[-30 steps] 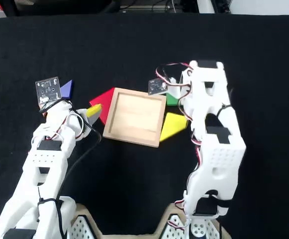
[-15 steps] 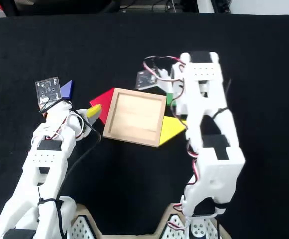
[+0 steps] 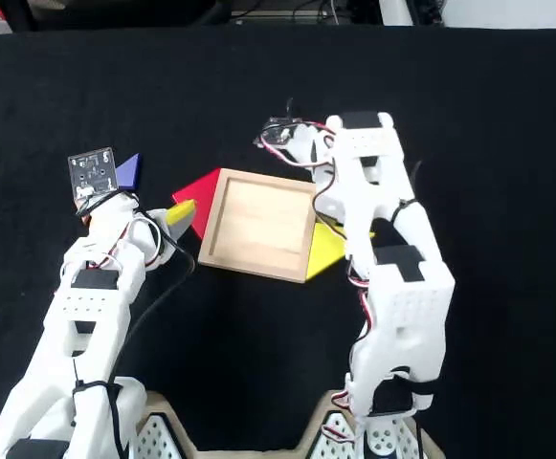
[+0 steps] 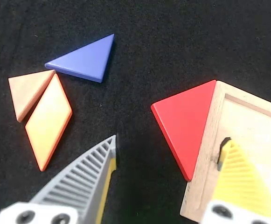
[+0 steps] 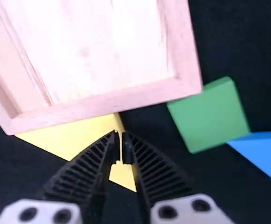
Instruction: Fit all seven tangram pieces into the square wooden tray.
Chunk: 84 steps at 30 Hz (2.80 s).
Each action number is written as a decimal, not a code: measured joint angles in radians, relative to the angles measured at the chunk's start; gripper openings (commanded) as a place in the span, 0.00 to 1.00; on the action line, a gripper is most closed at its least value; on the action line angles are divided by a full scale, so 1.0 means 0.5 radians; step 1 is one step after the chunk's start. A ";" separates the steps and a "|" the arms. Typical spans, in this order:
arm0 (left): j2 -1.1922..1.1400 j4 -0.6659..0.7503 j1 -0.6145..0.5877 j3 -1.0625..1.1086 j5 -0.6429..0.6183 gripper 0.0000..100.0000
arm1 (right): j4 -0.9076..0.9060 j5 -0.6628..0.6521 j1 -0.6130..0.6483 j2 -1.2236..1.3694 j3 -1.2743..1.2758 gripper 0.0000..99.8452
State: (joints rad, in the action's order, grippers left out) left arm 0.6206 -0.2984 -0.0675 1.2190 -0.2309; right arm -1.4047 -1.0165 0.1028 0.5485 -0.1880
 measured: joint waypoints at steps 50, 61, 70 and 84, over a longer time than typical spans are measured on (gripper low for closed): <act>0.000 0.000 0.000 0.000 0.000 0.34 | 0.328 0.295 0.549 -0.663 0.700 0.01; 0.000 0.000 0.000 0.000 0.000 0.34 | -0.009 0.107 0.531 -0.331 0.700 0.01; 0.000 0.000 0.000 0.000 0.000 0.34 | -0.061 -0.089 0.089 -0.328 0.473 0.01; 0.000 0.000 0.000 0.000 0.000 0.34 | -0.353 -0.098 0.009 -0.463 0.120 0.01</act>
State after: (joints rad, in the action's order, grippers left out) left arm 0.6206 -0.2984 -0.0675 1.2190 -0.2309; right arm -1.5812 -1.0656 0.1074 0.3168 -0.1281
